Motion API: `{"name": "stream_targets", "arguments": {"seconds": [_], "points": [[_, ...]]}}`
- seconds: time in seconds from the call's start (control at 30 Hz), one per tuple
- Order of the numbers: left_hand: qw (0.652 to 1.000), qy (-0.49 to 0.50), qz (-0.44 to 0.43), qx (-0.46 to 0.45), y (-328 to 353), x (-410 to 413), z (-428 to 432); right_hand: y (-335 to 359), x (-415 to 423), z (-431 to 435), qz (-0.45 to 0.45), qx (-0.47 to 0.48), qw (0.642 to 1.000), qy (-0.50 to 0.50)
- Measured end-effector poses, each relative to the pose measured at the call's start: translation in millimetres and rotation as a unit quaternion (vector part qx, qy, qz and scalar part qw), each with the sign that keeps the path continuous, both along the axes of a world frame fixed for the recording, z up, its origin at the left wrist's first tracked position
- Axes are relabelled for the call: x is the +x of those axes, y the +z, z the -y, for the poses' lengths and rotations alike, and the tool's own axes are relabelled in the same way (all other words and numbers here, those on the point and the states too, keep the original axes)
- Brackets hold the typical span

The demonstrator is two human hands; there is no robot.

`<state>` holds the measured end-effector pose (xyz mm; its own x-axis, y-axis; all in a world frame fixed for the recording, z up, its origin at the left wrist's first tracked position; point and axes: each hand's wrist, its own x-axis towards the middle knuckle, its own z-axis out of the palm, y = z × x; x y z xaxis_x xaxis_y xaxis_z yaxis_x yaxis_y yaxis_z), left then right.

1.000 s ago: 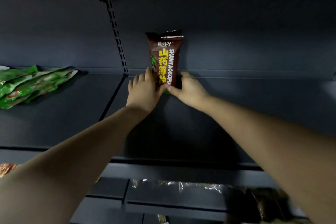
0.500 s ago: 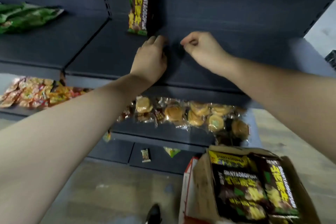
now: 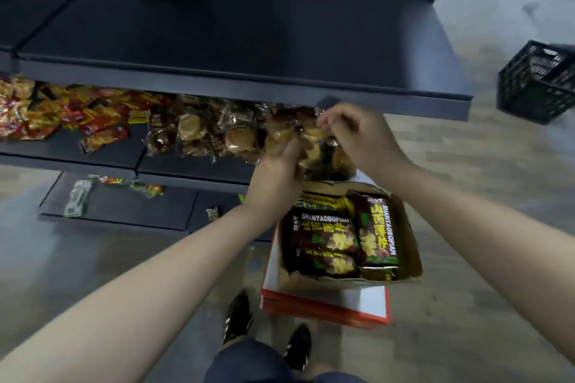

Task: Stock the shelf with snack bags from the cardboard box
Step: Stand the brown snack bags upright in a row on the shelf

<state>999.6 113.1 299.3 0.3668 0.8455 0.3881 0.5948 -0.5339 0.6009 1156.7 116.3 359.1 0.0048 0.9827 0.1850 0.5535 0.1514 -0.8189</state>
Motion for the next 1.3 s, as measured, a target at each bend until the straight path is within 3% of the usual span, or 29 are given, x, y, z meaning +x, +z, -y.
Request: {"name": "stream_targets", "arguments": {"seconds": [0.2,0.33,0.57,0.73,0.83,1.2,1.3], "points": [[0.968,-0.037,-0.167,-0.184,-69.7,28.1,36.6,-91.6,47.8,62.0,0.077,-0.182,0.978,-0.067],[0.938,-0.066,-0.241,-0.241,-93.4,32.1,39.5,-131.6,71.6,85.1,0.096,-0.279,0.947,-0.131],[0.899,-0.124,-0.338,-0.248,-112.2,46.5,33.0,-171.3,88.4,96.9,0.151,-0.312,0.91,-0.226],[0.873,-0.12,-0.399,-0.253,-126.6,60.9,26.4,-189.4,77.2,88.1,0.06,-0.377,0.89,-0.25],[0.857,-0.139,-0.436,-0.234,-130.5,65.2,25.4,-200.3,73.0,86.5,0.075,-0.391,0.88,-0.259],[0.849,-0.18,-0.438,-0.235,-126.5,72.7,11.2,-202.2,66.6,77.0,0.169,-0.418,0.845,-0.287],[0.862,-0.216,-0.422,-0.18,-122.0,67.7,6.9,-199.3,72.2,72.3,0.164,-0.406,0.853,-0.284]]}}
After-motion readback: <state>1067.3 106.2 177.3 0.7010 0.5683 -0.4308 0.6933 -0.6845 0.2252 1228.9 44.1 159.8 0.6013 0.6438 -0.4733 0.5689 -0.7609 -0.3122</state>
